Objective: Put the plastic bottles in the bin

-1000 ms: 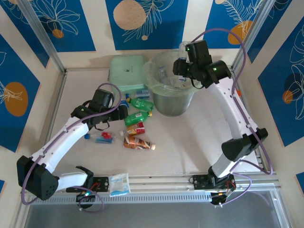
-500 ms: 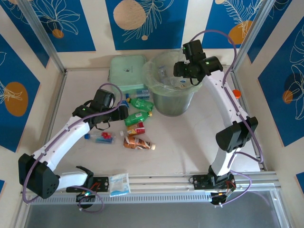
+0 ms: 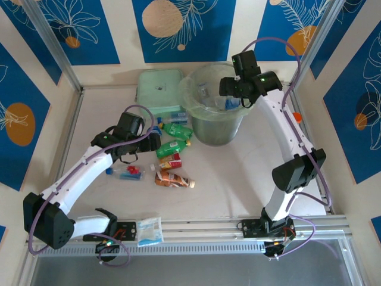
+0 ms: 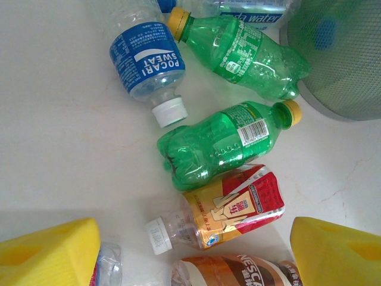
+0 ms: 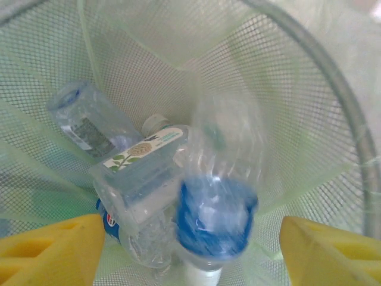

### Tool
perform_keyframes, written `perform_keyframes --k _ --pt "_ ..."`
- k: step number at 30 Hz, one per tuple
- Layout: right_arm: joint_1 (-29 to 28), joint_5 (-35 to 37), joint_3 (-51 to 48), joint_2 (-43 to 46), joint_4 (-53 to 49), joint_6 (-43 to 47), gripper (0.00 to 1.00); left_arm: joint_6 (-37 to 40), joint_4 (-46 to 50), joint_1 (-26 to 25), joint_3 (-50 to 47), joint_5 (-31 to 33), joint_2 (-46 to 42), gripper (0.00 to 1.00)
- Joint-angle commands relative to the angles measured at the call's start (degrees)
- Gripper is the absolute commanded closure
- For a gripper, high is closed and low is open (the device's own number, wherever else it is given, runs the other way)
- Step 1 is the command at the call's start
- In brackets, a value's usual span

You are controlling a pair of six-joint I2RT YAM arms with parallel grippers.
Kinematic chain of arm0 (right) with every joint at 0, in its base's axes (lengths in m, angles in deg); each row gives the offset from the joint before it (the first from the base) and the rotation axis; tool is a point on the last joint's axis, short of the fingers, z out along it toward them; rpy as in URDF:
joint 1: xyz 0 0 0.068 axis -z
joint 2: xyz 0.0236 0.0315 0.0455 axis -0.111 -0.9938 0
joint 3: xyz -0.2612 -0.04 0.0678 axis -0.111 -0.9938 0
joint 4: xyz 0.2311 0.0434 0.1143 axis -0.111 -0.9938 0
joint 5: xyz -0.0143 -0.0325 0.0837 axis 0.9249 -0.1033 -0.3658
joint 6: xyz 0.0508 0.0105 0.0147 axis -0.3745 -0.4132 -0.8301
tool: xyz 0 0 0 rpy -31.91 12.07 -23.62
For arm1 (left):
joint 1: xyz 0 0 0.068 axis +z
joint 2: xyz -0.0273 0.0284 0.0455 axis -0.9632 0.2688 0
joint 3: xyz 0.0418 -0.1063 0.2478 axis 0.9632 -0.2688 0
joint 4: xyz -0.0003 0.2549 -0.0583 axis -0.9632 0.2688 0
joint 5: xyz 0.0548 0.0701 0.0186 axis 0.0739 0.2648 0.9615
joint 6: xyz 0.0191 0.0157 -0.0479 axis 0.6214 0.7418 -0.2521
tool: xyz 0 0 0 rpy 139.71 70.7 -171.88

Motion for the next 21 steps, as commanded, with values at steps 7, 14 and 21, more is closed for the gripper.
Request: perform_keyframes --k 7,14,21 --pt "-3.5 0.9 0.7 8.4 0.9 -0.9 0.20 0.9 0.2 -0.5 -1.2 -1.3 -0.3 0.15" --pt "-12.6 -5.6 -10.6 20.7 8.1 -0.6 0.23 1.7 -0.4 -4.1 -3.4 -3.2 -1.2 0.15" --pt "-25.3 -6.5 -25.9 31.8 13.4 -3.7 0.23 -1.9 0.4 -10.6 -7.3 -0.4 -0.8 0.13"
